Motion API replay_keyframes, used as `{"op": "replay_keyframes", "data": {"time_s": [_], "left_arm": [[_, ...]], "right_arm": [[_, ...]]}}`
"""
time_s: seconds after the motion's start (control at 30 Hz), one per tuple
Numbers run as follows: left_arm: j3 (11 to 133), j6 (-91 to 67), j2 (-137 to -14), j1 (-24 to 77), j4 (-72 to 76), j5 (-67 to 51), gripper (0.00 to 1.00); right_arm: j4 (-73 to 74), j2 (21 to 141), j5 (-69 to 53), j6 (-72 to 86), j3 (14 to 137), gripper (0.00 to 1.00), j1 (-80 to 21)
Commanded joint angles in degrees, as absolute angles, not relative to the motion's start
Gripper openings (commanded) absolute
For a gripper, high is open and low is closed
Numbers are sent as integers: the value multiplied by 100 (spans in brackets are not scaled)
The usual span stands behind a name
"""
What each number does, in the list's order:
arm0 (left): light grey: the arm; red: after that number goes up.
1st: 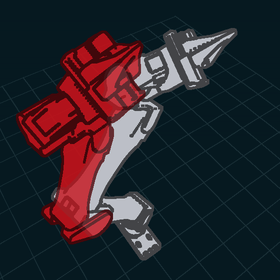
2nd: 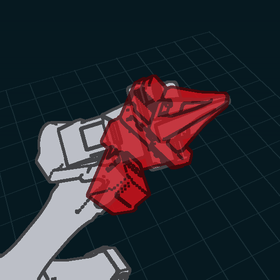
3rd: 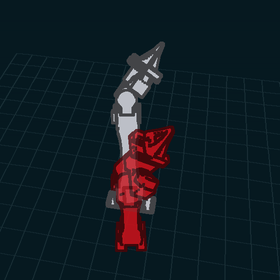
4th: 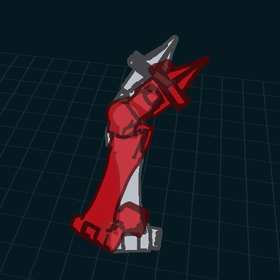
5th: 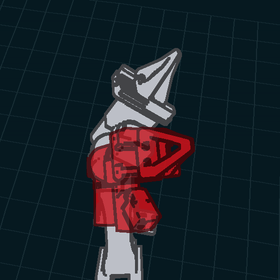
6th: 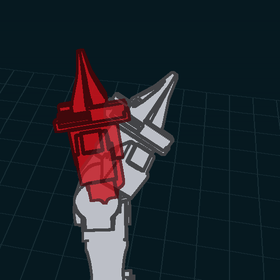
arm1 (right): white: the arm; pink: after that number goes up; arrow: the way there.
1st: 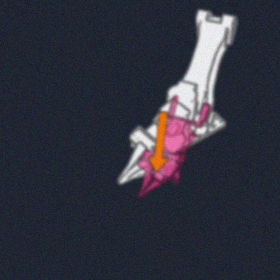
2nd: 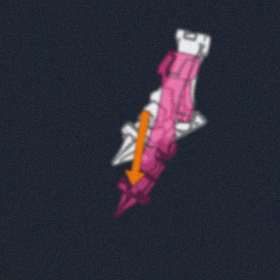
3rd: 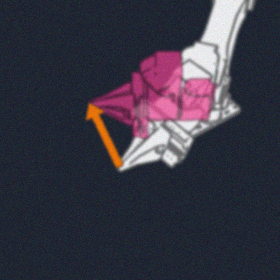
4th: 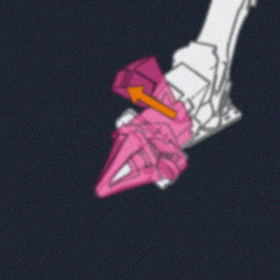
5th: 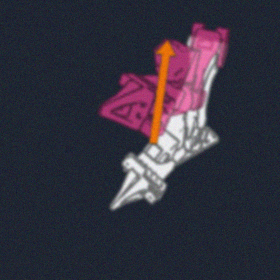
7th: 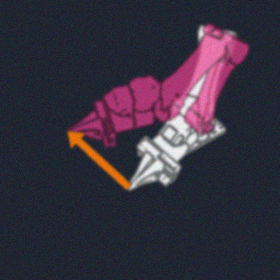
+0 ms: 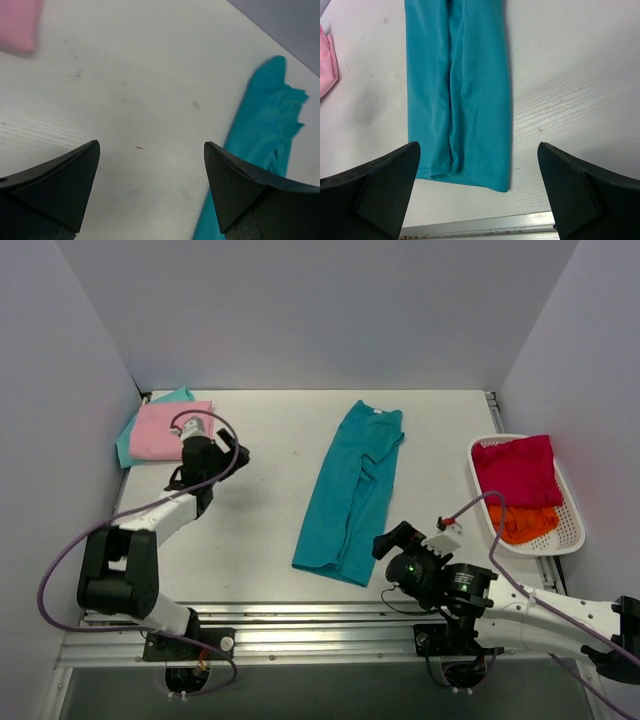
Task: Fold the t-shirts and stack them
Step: Fold the tshirt
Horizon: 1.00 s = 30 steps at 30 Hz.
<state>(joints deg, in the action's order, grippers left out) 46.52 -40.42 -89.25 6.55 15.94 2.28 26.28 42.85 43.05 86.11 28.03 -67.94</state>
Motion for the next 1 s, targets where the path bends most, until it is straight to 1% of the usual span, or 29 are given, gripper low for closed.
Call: {"op": "replay_keyframes", "data": {"time_s": [0.0,0.03,0.13,0.2,0.27,0.37,0.43,0.5,0.6,0.67,0.9,0.93,0.97], "left_arm": [[5256,-3287,-7780,1765,46,1580,94],[5247,-3313,-7674,1975,-217,1608,94],[4905,-3691,-7322,2030,-606,1240,94],[4685,-3744,-7164,2223,-878,1116,94],[4423,-3744,-7024,2651,-1168,1186,94],[3992,-3945,-6830,3171,-1178,1205,95],[3683,-4008,-6794,3339,-1169,976,98],[3456,-4051,-6776,3549,-1239,888,100],[3191,-4157,-6794,3874,-941,493,100],[3182,-4149,-6890,4060,-940,544,100],[2935,-4140,-7549,4140,164,123,100],[2927,-4140,-7759,4157,350,88,95],[2962,-4131,-7856,4157,404,36,93]], "right_arm": [[3428,4061,4948,8746,2883,100,-6847],[3228,4061,4913,8684,2857,100,-6855],[2761,4157,4642,8394,2620,100,-6899],[2164,4350,4439,8280,2444,100,-6917],[1628,4561,4202,8192,2172,100,-6978],[1109,4719,4096,8288,1899,100,-7127],[706,4798,4078,8349,1715,96,-7233],[554,4886,4087,8455,1635,95,-7382],[370,5193,4131,8762,1512,94,-7576],[142,5492,4131,8911,1459,94,-7655],[-308,6520,4210,9167,1669,90,-7901],[-290,6591,4227,9184,1713,90,-7910],[-273,6661,4254,9185,1783,89,-7928]]}}
